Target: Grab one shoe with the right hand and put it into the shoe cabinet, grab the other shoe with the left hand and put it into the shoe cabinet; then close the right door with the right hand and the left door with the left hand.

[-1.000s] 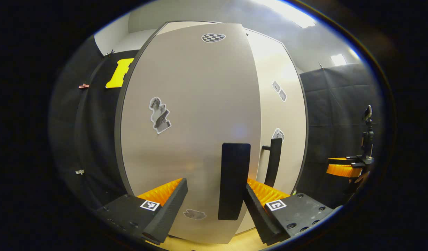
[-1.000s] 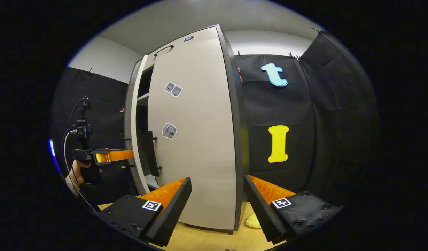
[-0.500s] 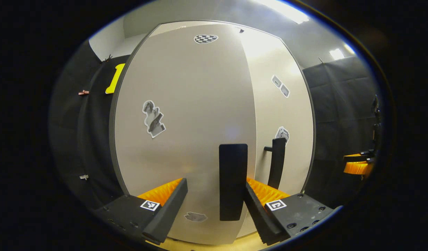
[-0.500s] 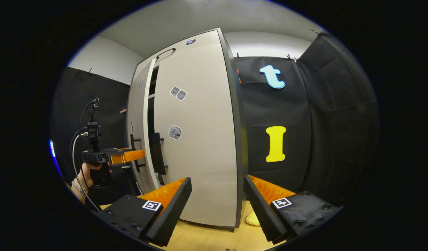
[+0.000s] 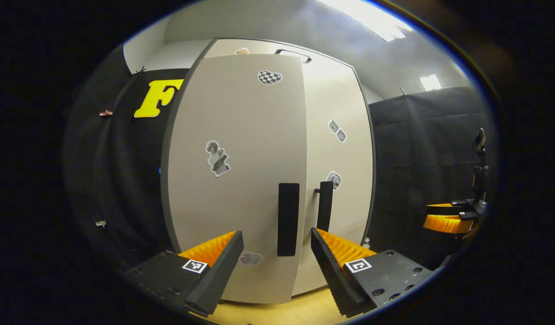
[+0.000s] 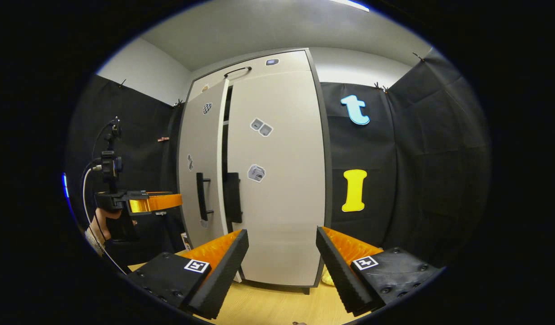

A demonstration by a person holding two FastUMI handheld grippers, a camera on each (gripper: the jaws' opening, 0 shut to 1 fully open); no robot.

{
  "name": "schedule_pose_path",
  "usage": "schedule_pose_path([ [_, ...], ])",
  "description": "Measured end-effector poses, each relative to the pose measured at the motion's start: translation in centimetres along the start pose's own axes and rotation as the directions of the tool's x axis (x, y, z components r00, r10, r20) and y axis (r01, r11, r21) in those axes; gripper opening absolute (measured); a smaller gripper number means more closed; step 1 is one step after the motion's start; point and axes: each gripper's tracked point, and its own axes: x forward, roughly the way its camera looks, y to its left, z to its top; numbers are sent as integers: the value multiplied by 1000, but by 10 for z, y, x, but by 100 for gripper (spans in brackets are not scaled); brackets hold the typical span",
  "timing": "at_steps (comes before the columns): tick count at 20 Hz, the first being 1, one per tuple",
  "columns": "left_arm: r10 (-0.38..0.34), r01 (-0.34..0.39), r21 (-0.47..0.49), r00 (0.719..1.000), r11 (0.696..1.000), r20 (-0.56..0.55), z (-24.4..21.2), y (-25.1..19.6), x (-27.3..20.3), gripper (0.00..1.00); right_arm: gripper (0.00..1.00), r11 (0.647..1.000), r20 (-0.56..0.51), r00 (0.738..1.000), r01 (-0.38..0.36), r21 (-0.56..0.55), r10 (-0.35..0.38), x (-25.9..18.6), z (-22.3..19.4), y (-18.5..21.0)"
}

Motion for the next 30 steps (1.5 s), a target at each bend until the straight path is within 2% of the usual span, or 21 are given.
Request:
schedule_pose_path([
  [4,-12,12,7,1000,1000,15,9,4,-58,95,99,1000,3,1000,9,11,-9,-16,-1,40],
  [10,-42,42,-12,999,999,-2,4,-1,-113,95,99,1000,0,1000,-6,-4,6,-36,-3,82],
  [23,-17,17,-11,1000,1000,16,8,1,-153,95,98,999,-7,1000,-3,44,4,-47,4,96],
  [30,-18,18,-3,1000,1000,23,9,-1,-158,95,98,1000,9,1000,-24,-3,24,-50,10,104],
])
